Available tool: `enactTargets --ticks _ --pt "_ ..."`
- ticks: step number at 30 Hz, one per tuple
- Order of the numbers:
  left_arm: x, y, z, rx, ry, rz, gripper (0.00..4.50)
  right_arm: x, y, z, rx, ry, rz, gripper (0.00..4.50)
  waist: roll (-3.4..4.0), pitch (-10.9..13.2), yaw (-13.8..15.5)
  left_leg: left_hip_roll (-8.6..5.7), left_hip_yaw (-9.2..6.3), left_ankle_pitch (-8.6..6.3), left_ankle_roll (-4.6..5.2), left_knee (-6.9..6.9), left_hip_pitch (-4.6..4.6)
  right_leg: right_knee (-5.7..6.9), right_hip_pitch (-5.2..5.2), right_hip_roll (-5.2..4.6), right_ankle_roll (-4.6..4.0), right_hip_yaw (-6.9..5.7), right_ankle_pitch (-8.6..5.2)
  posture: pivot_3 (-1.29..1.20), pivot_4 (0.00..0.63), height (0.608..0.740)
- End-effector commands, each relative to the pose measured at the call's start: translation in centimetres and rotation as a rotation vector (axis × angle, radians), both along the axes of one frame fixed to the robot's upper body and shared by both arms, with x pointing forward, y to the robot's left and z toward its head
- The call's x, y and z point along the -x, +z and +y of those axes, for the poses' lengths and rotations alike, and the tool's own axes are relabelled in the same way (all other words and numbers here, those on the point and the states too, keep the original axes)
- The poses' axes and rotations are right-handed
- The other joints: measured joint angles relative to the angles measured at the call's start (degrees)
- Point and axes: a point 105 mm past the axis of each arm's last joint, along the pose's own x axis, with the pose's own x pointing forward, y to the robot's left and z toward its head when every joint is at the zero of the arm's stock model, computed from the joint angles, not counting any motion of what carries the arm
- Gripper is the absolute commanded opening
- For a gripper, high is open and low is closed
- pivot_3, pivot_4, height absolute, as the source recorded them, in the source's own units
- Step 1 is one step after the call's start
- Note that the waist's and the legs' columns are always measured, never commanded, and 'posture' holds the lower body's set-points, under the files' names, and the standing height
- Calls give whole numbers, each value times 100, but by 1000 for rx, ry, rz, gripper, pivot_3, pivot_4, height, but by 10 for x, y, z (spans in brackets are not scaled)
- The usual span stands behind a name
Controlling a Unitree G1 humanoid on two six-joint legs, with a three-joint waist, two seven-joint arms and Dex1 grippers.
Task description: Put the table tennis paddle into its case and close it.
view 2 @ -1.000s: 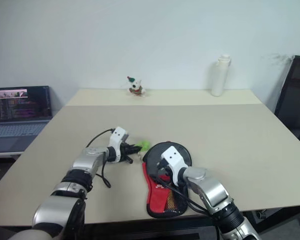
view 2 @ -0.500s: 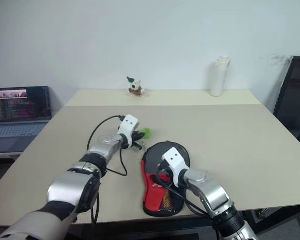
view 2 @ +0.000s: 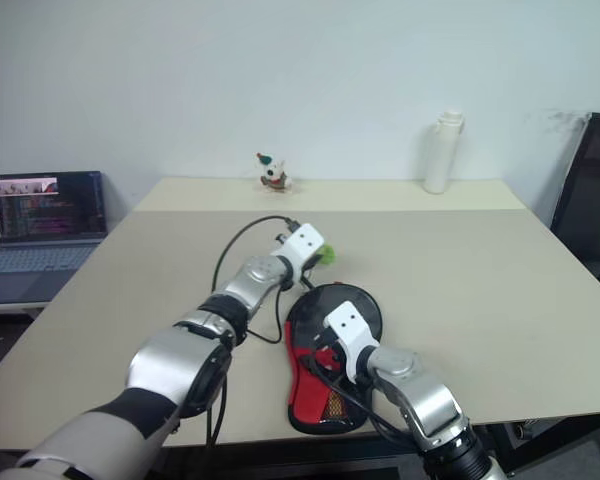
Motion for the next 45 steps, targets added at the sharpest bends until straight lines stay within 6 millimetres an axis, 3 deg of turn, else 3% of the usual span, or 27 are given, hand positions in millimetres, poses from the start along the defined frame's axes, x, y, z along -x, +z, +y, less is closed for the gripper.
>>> enactTargets --ticks 1,10,16,25,36,41,45 --pt "6 36 -44 -90 -148 -175 9 17 -32 1 47 3 147 4500 0 0 2 0 1 0 0 0 -1 -2 0 0 0 -1 0 0 150 740" --pt "46 26 -126 -194 -450 -254 8 29 -37 0 44 -16 175 4500 0 0 93 0 -4 0 0 -1 -18 -16 0 -8 1 -17 -1 0 150 740" --pt "53 33 -140 -157 -477 -272 8 29 -37 1 41 -21 179 4500 1 0 131 -2 -3 0 0 -2 -22 -24 0 -8 2 -21 -1 0 150 740" --pt "43 16 -115 -163 -425 -180 5 28 -39 3 40 -10 177 4500 2 -1 126 -1 -3 0 0 -2 -19 -24 1 -7 2 -23 -1 0 150 740" --pt "42 19 -108 -101 -436 -114 3798 20 -32 2 40 2 147 4500 3 -2 82 -1 -3 0 1 -2 -10 -21 8 -2 2 -22 -1 0 150 740" --pt "33 34 -88 25 -393 -98 3798 17 -13 -1 -9 16 110 4500 3 -2 22 1 -7 0 1 -2 -8 -18 7 -2 1 -22 -1 0 150 740" --pt "25 45 -44 201 -371 -50 3798 23 28 -12 -118 68 32 4500 6 1 -1 4 -12 0 1 -3 -14 -21 4 -4 1 -21 -1 0 150 740"
